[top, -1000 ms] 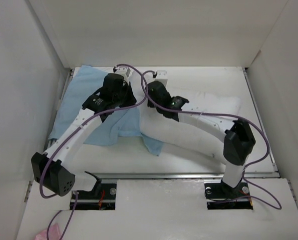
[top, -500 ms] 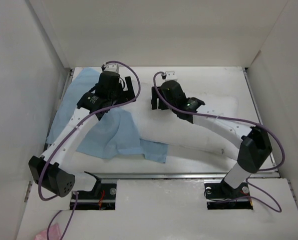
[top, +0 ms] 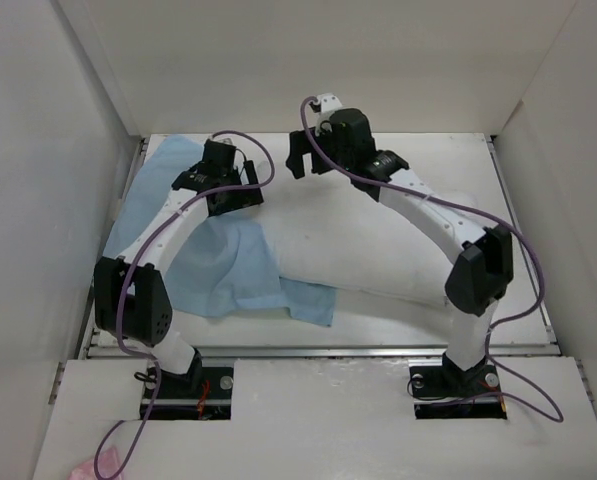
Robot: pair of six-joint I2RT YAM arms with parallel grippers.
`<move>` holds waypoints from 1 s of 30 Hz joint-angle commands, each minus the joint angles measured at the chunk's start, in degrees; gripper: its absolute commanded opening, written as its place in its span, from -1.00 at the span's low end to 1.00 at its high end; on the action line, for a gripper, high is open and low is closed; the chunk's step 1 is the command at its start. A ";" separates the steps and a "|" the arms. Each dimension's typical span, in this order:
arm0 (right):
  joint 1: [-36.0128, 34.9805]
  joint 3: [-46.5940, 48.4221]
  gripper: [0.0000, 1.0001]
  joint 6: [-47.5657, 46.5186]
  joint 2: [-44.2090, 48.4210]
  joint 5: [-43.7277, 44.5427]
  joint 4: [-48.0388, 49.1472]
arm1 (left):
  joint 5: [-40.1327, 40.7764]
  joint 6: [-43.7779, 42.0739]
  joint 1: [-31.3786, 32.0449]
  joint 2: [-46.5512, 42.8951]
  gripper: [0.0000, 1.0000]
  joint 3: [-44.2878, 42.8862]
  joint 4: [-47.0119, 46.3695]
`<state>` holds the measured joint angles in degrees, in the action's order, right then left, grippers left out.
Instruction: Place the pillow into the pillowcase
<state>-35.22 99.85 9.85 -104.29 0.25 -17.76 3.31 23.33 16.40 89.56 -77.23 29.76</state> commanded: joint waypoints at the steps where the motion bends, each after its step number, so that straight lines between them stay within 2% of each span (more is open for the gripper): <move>1: -0.20 8.32 1.00 -4.57 -6.35 -7.89 -1.49 | -3.93 -2.32 0.12 0.43 0.88 0.76 -2.95; 5: -0.20 11.77 1.00 -4.57 -12.42 -12.72 -1.49 | -3.40 -1.71 0.12 3.77 0.45 2.08 -1.47; 6: -0.20 11.77 1.00 -4.57 -13.47 -13.69 -0.97 | -3.40 -0.93 0.12 4.30 0.26 2.08 -1.46; 9: -0.20 11.24 1.00 -4.57 -17.95 -14.40 0.09 | -5.76 -0.92 0.12 4.84 0.07 3.67 -2.77; 12: -0.20 15.10 1.00 -4.57 -23.75 -15.89 -2.71 | -6.30 -0.92 0.12 4.84 -0.12 3.67 -2.78; 13: -0.20 16.67 0.73 -5.18 -24.81 -19.55 -3.59 | -6.30 -0.92 0.12 4.84 -0.21 2.88 -2.78; 14: -0.20 16.69 0.44 -5.71 -25.43 -21.24 -3.60 | -5.69 -0.92 0.12 4.84 -0.53 2.88 -2.25; 15: -0.20 16.17 0.11 -6.85 -25.44 -23.43 -3.60 | -5.68 -1.44 0.12 4.84 -0.68 2.35 -1.64; 17: 0.42 13.55 -0.97 -6.86 -23.34 -27.23 -3.60 | -4.20 -1.45 0.12 4.84 -0.91 2.35 -1.11; 18: 1.03 11.96 -1.00 -6.86 -20.11 -27.23 -2.64 | -2.97 -1.45 0.12 4.84 -1.00 1.74 -0.50; 24: 2.44 -12.52 -1.00 -6.86 -1.38 -22.49 7.64 | -1.82 -1.45 -0.41 2.47 -1.00 1.73 -1.71; 25: 2.44 -15.10 -1.00 -6.86 3.17 -22.49 10.09 | -1.82 -1.45 -0.41 2.46 -1.00 1.73 -1.72; 30: 2.44 -24.08 -1.00 -6.86 10.77 -24.68 12.92 | 0.90 -1.45 -0.41 1.32 -1.00 -1.07 -3.39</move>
<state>-33.74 78.48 3.79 -98.91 -20.75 -6.07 -6.94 24.08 18.83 91.98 -75.68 26.24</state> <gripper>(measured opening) 0.068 0.010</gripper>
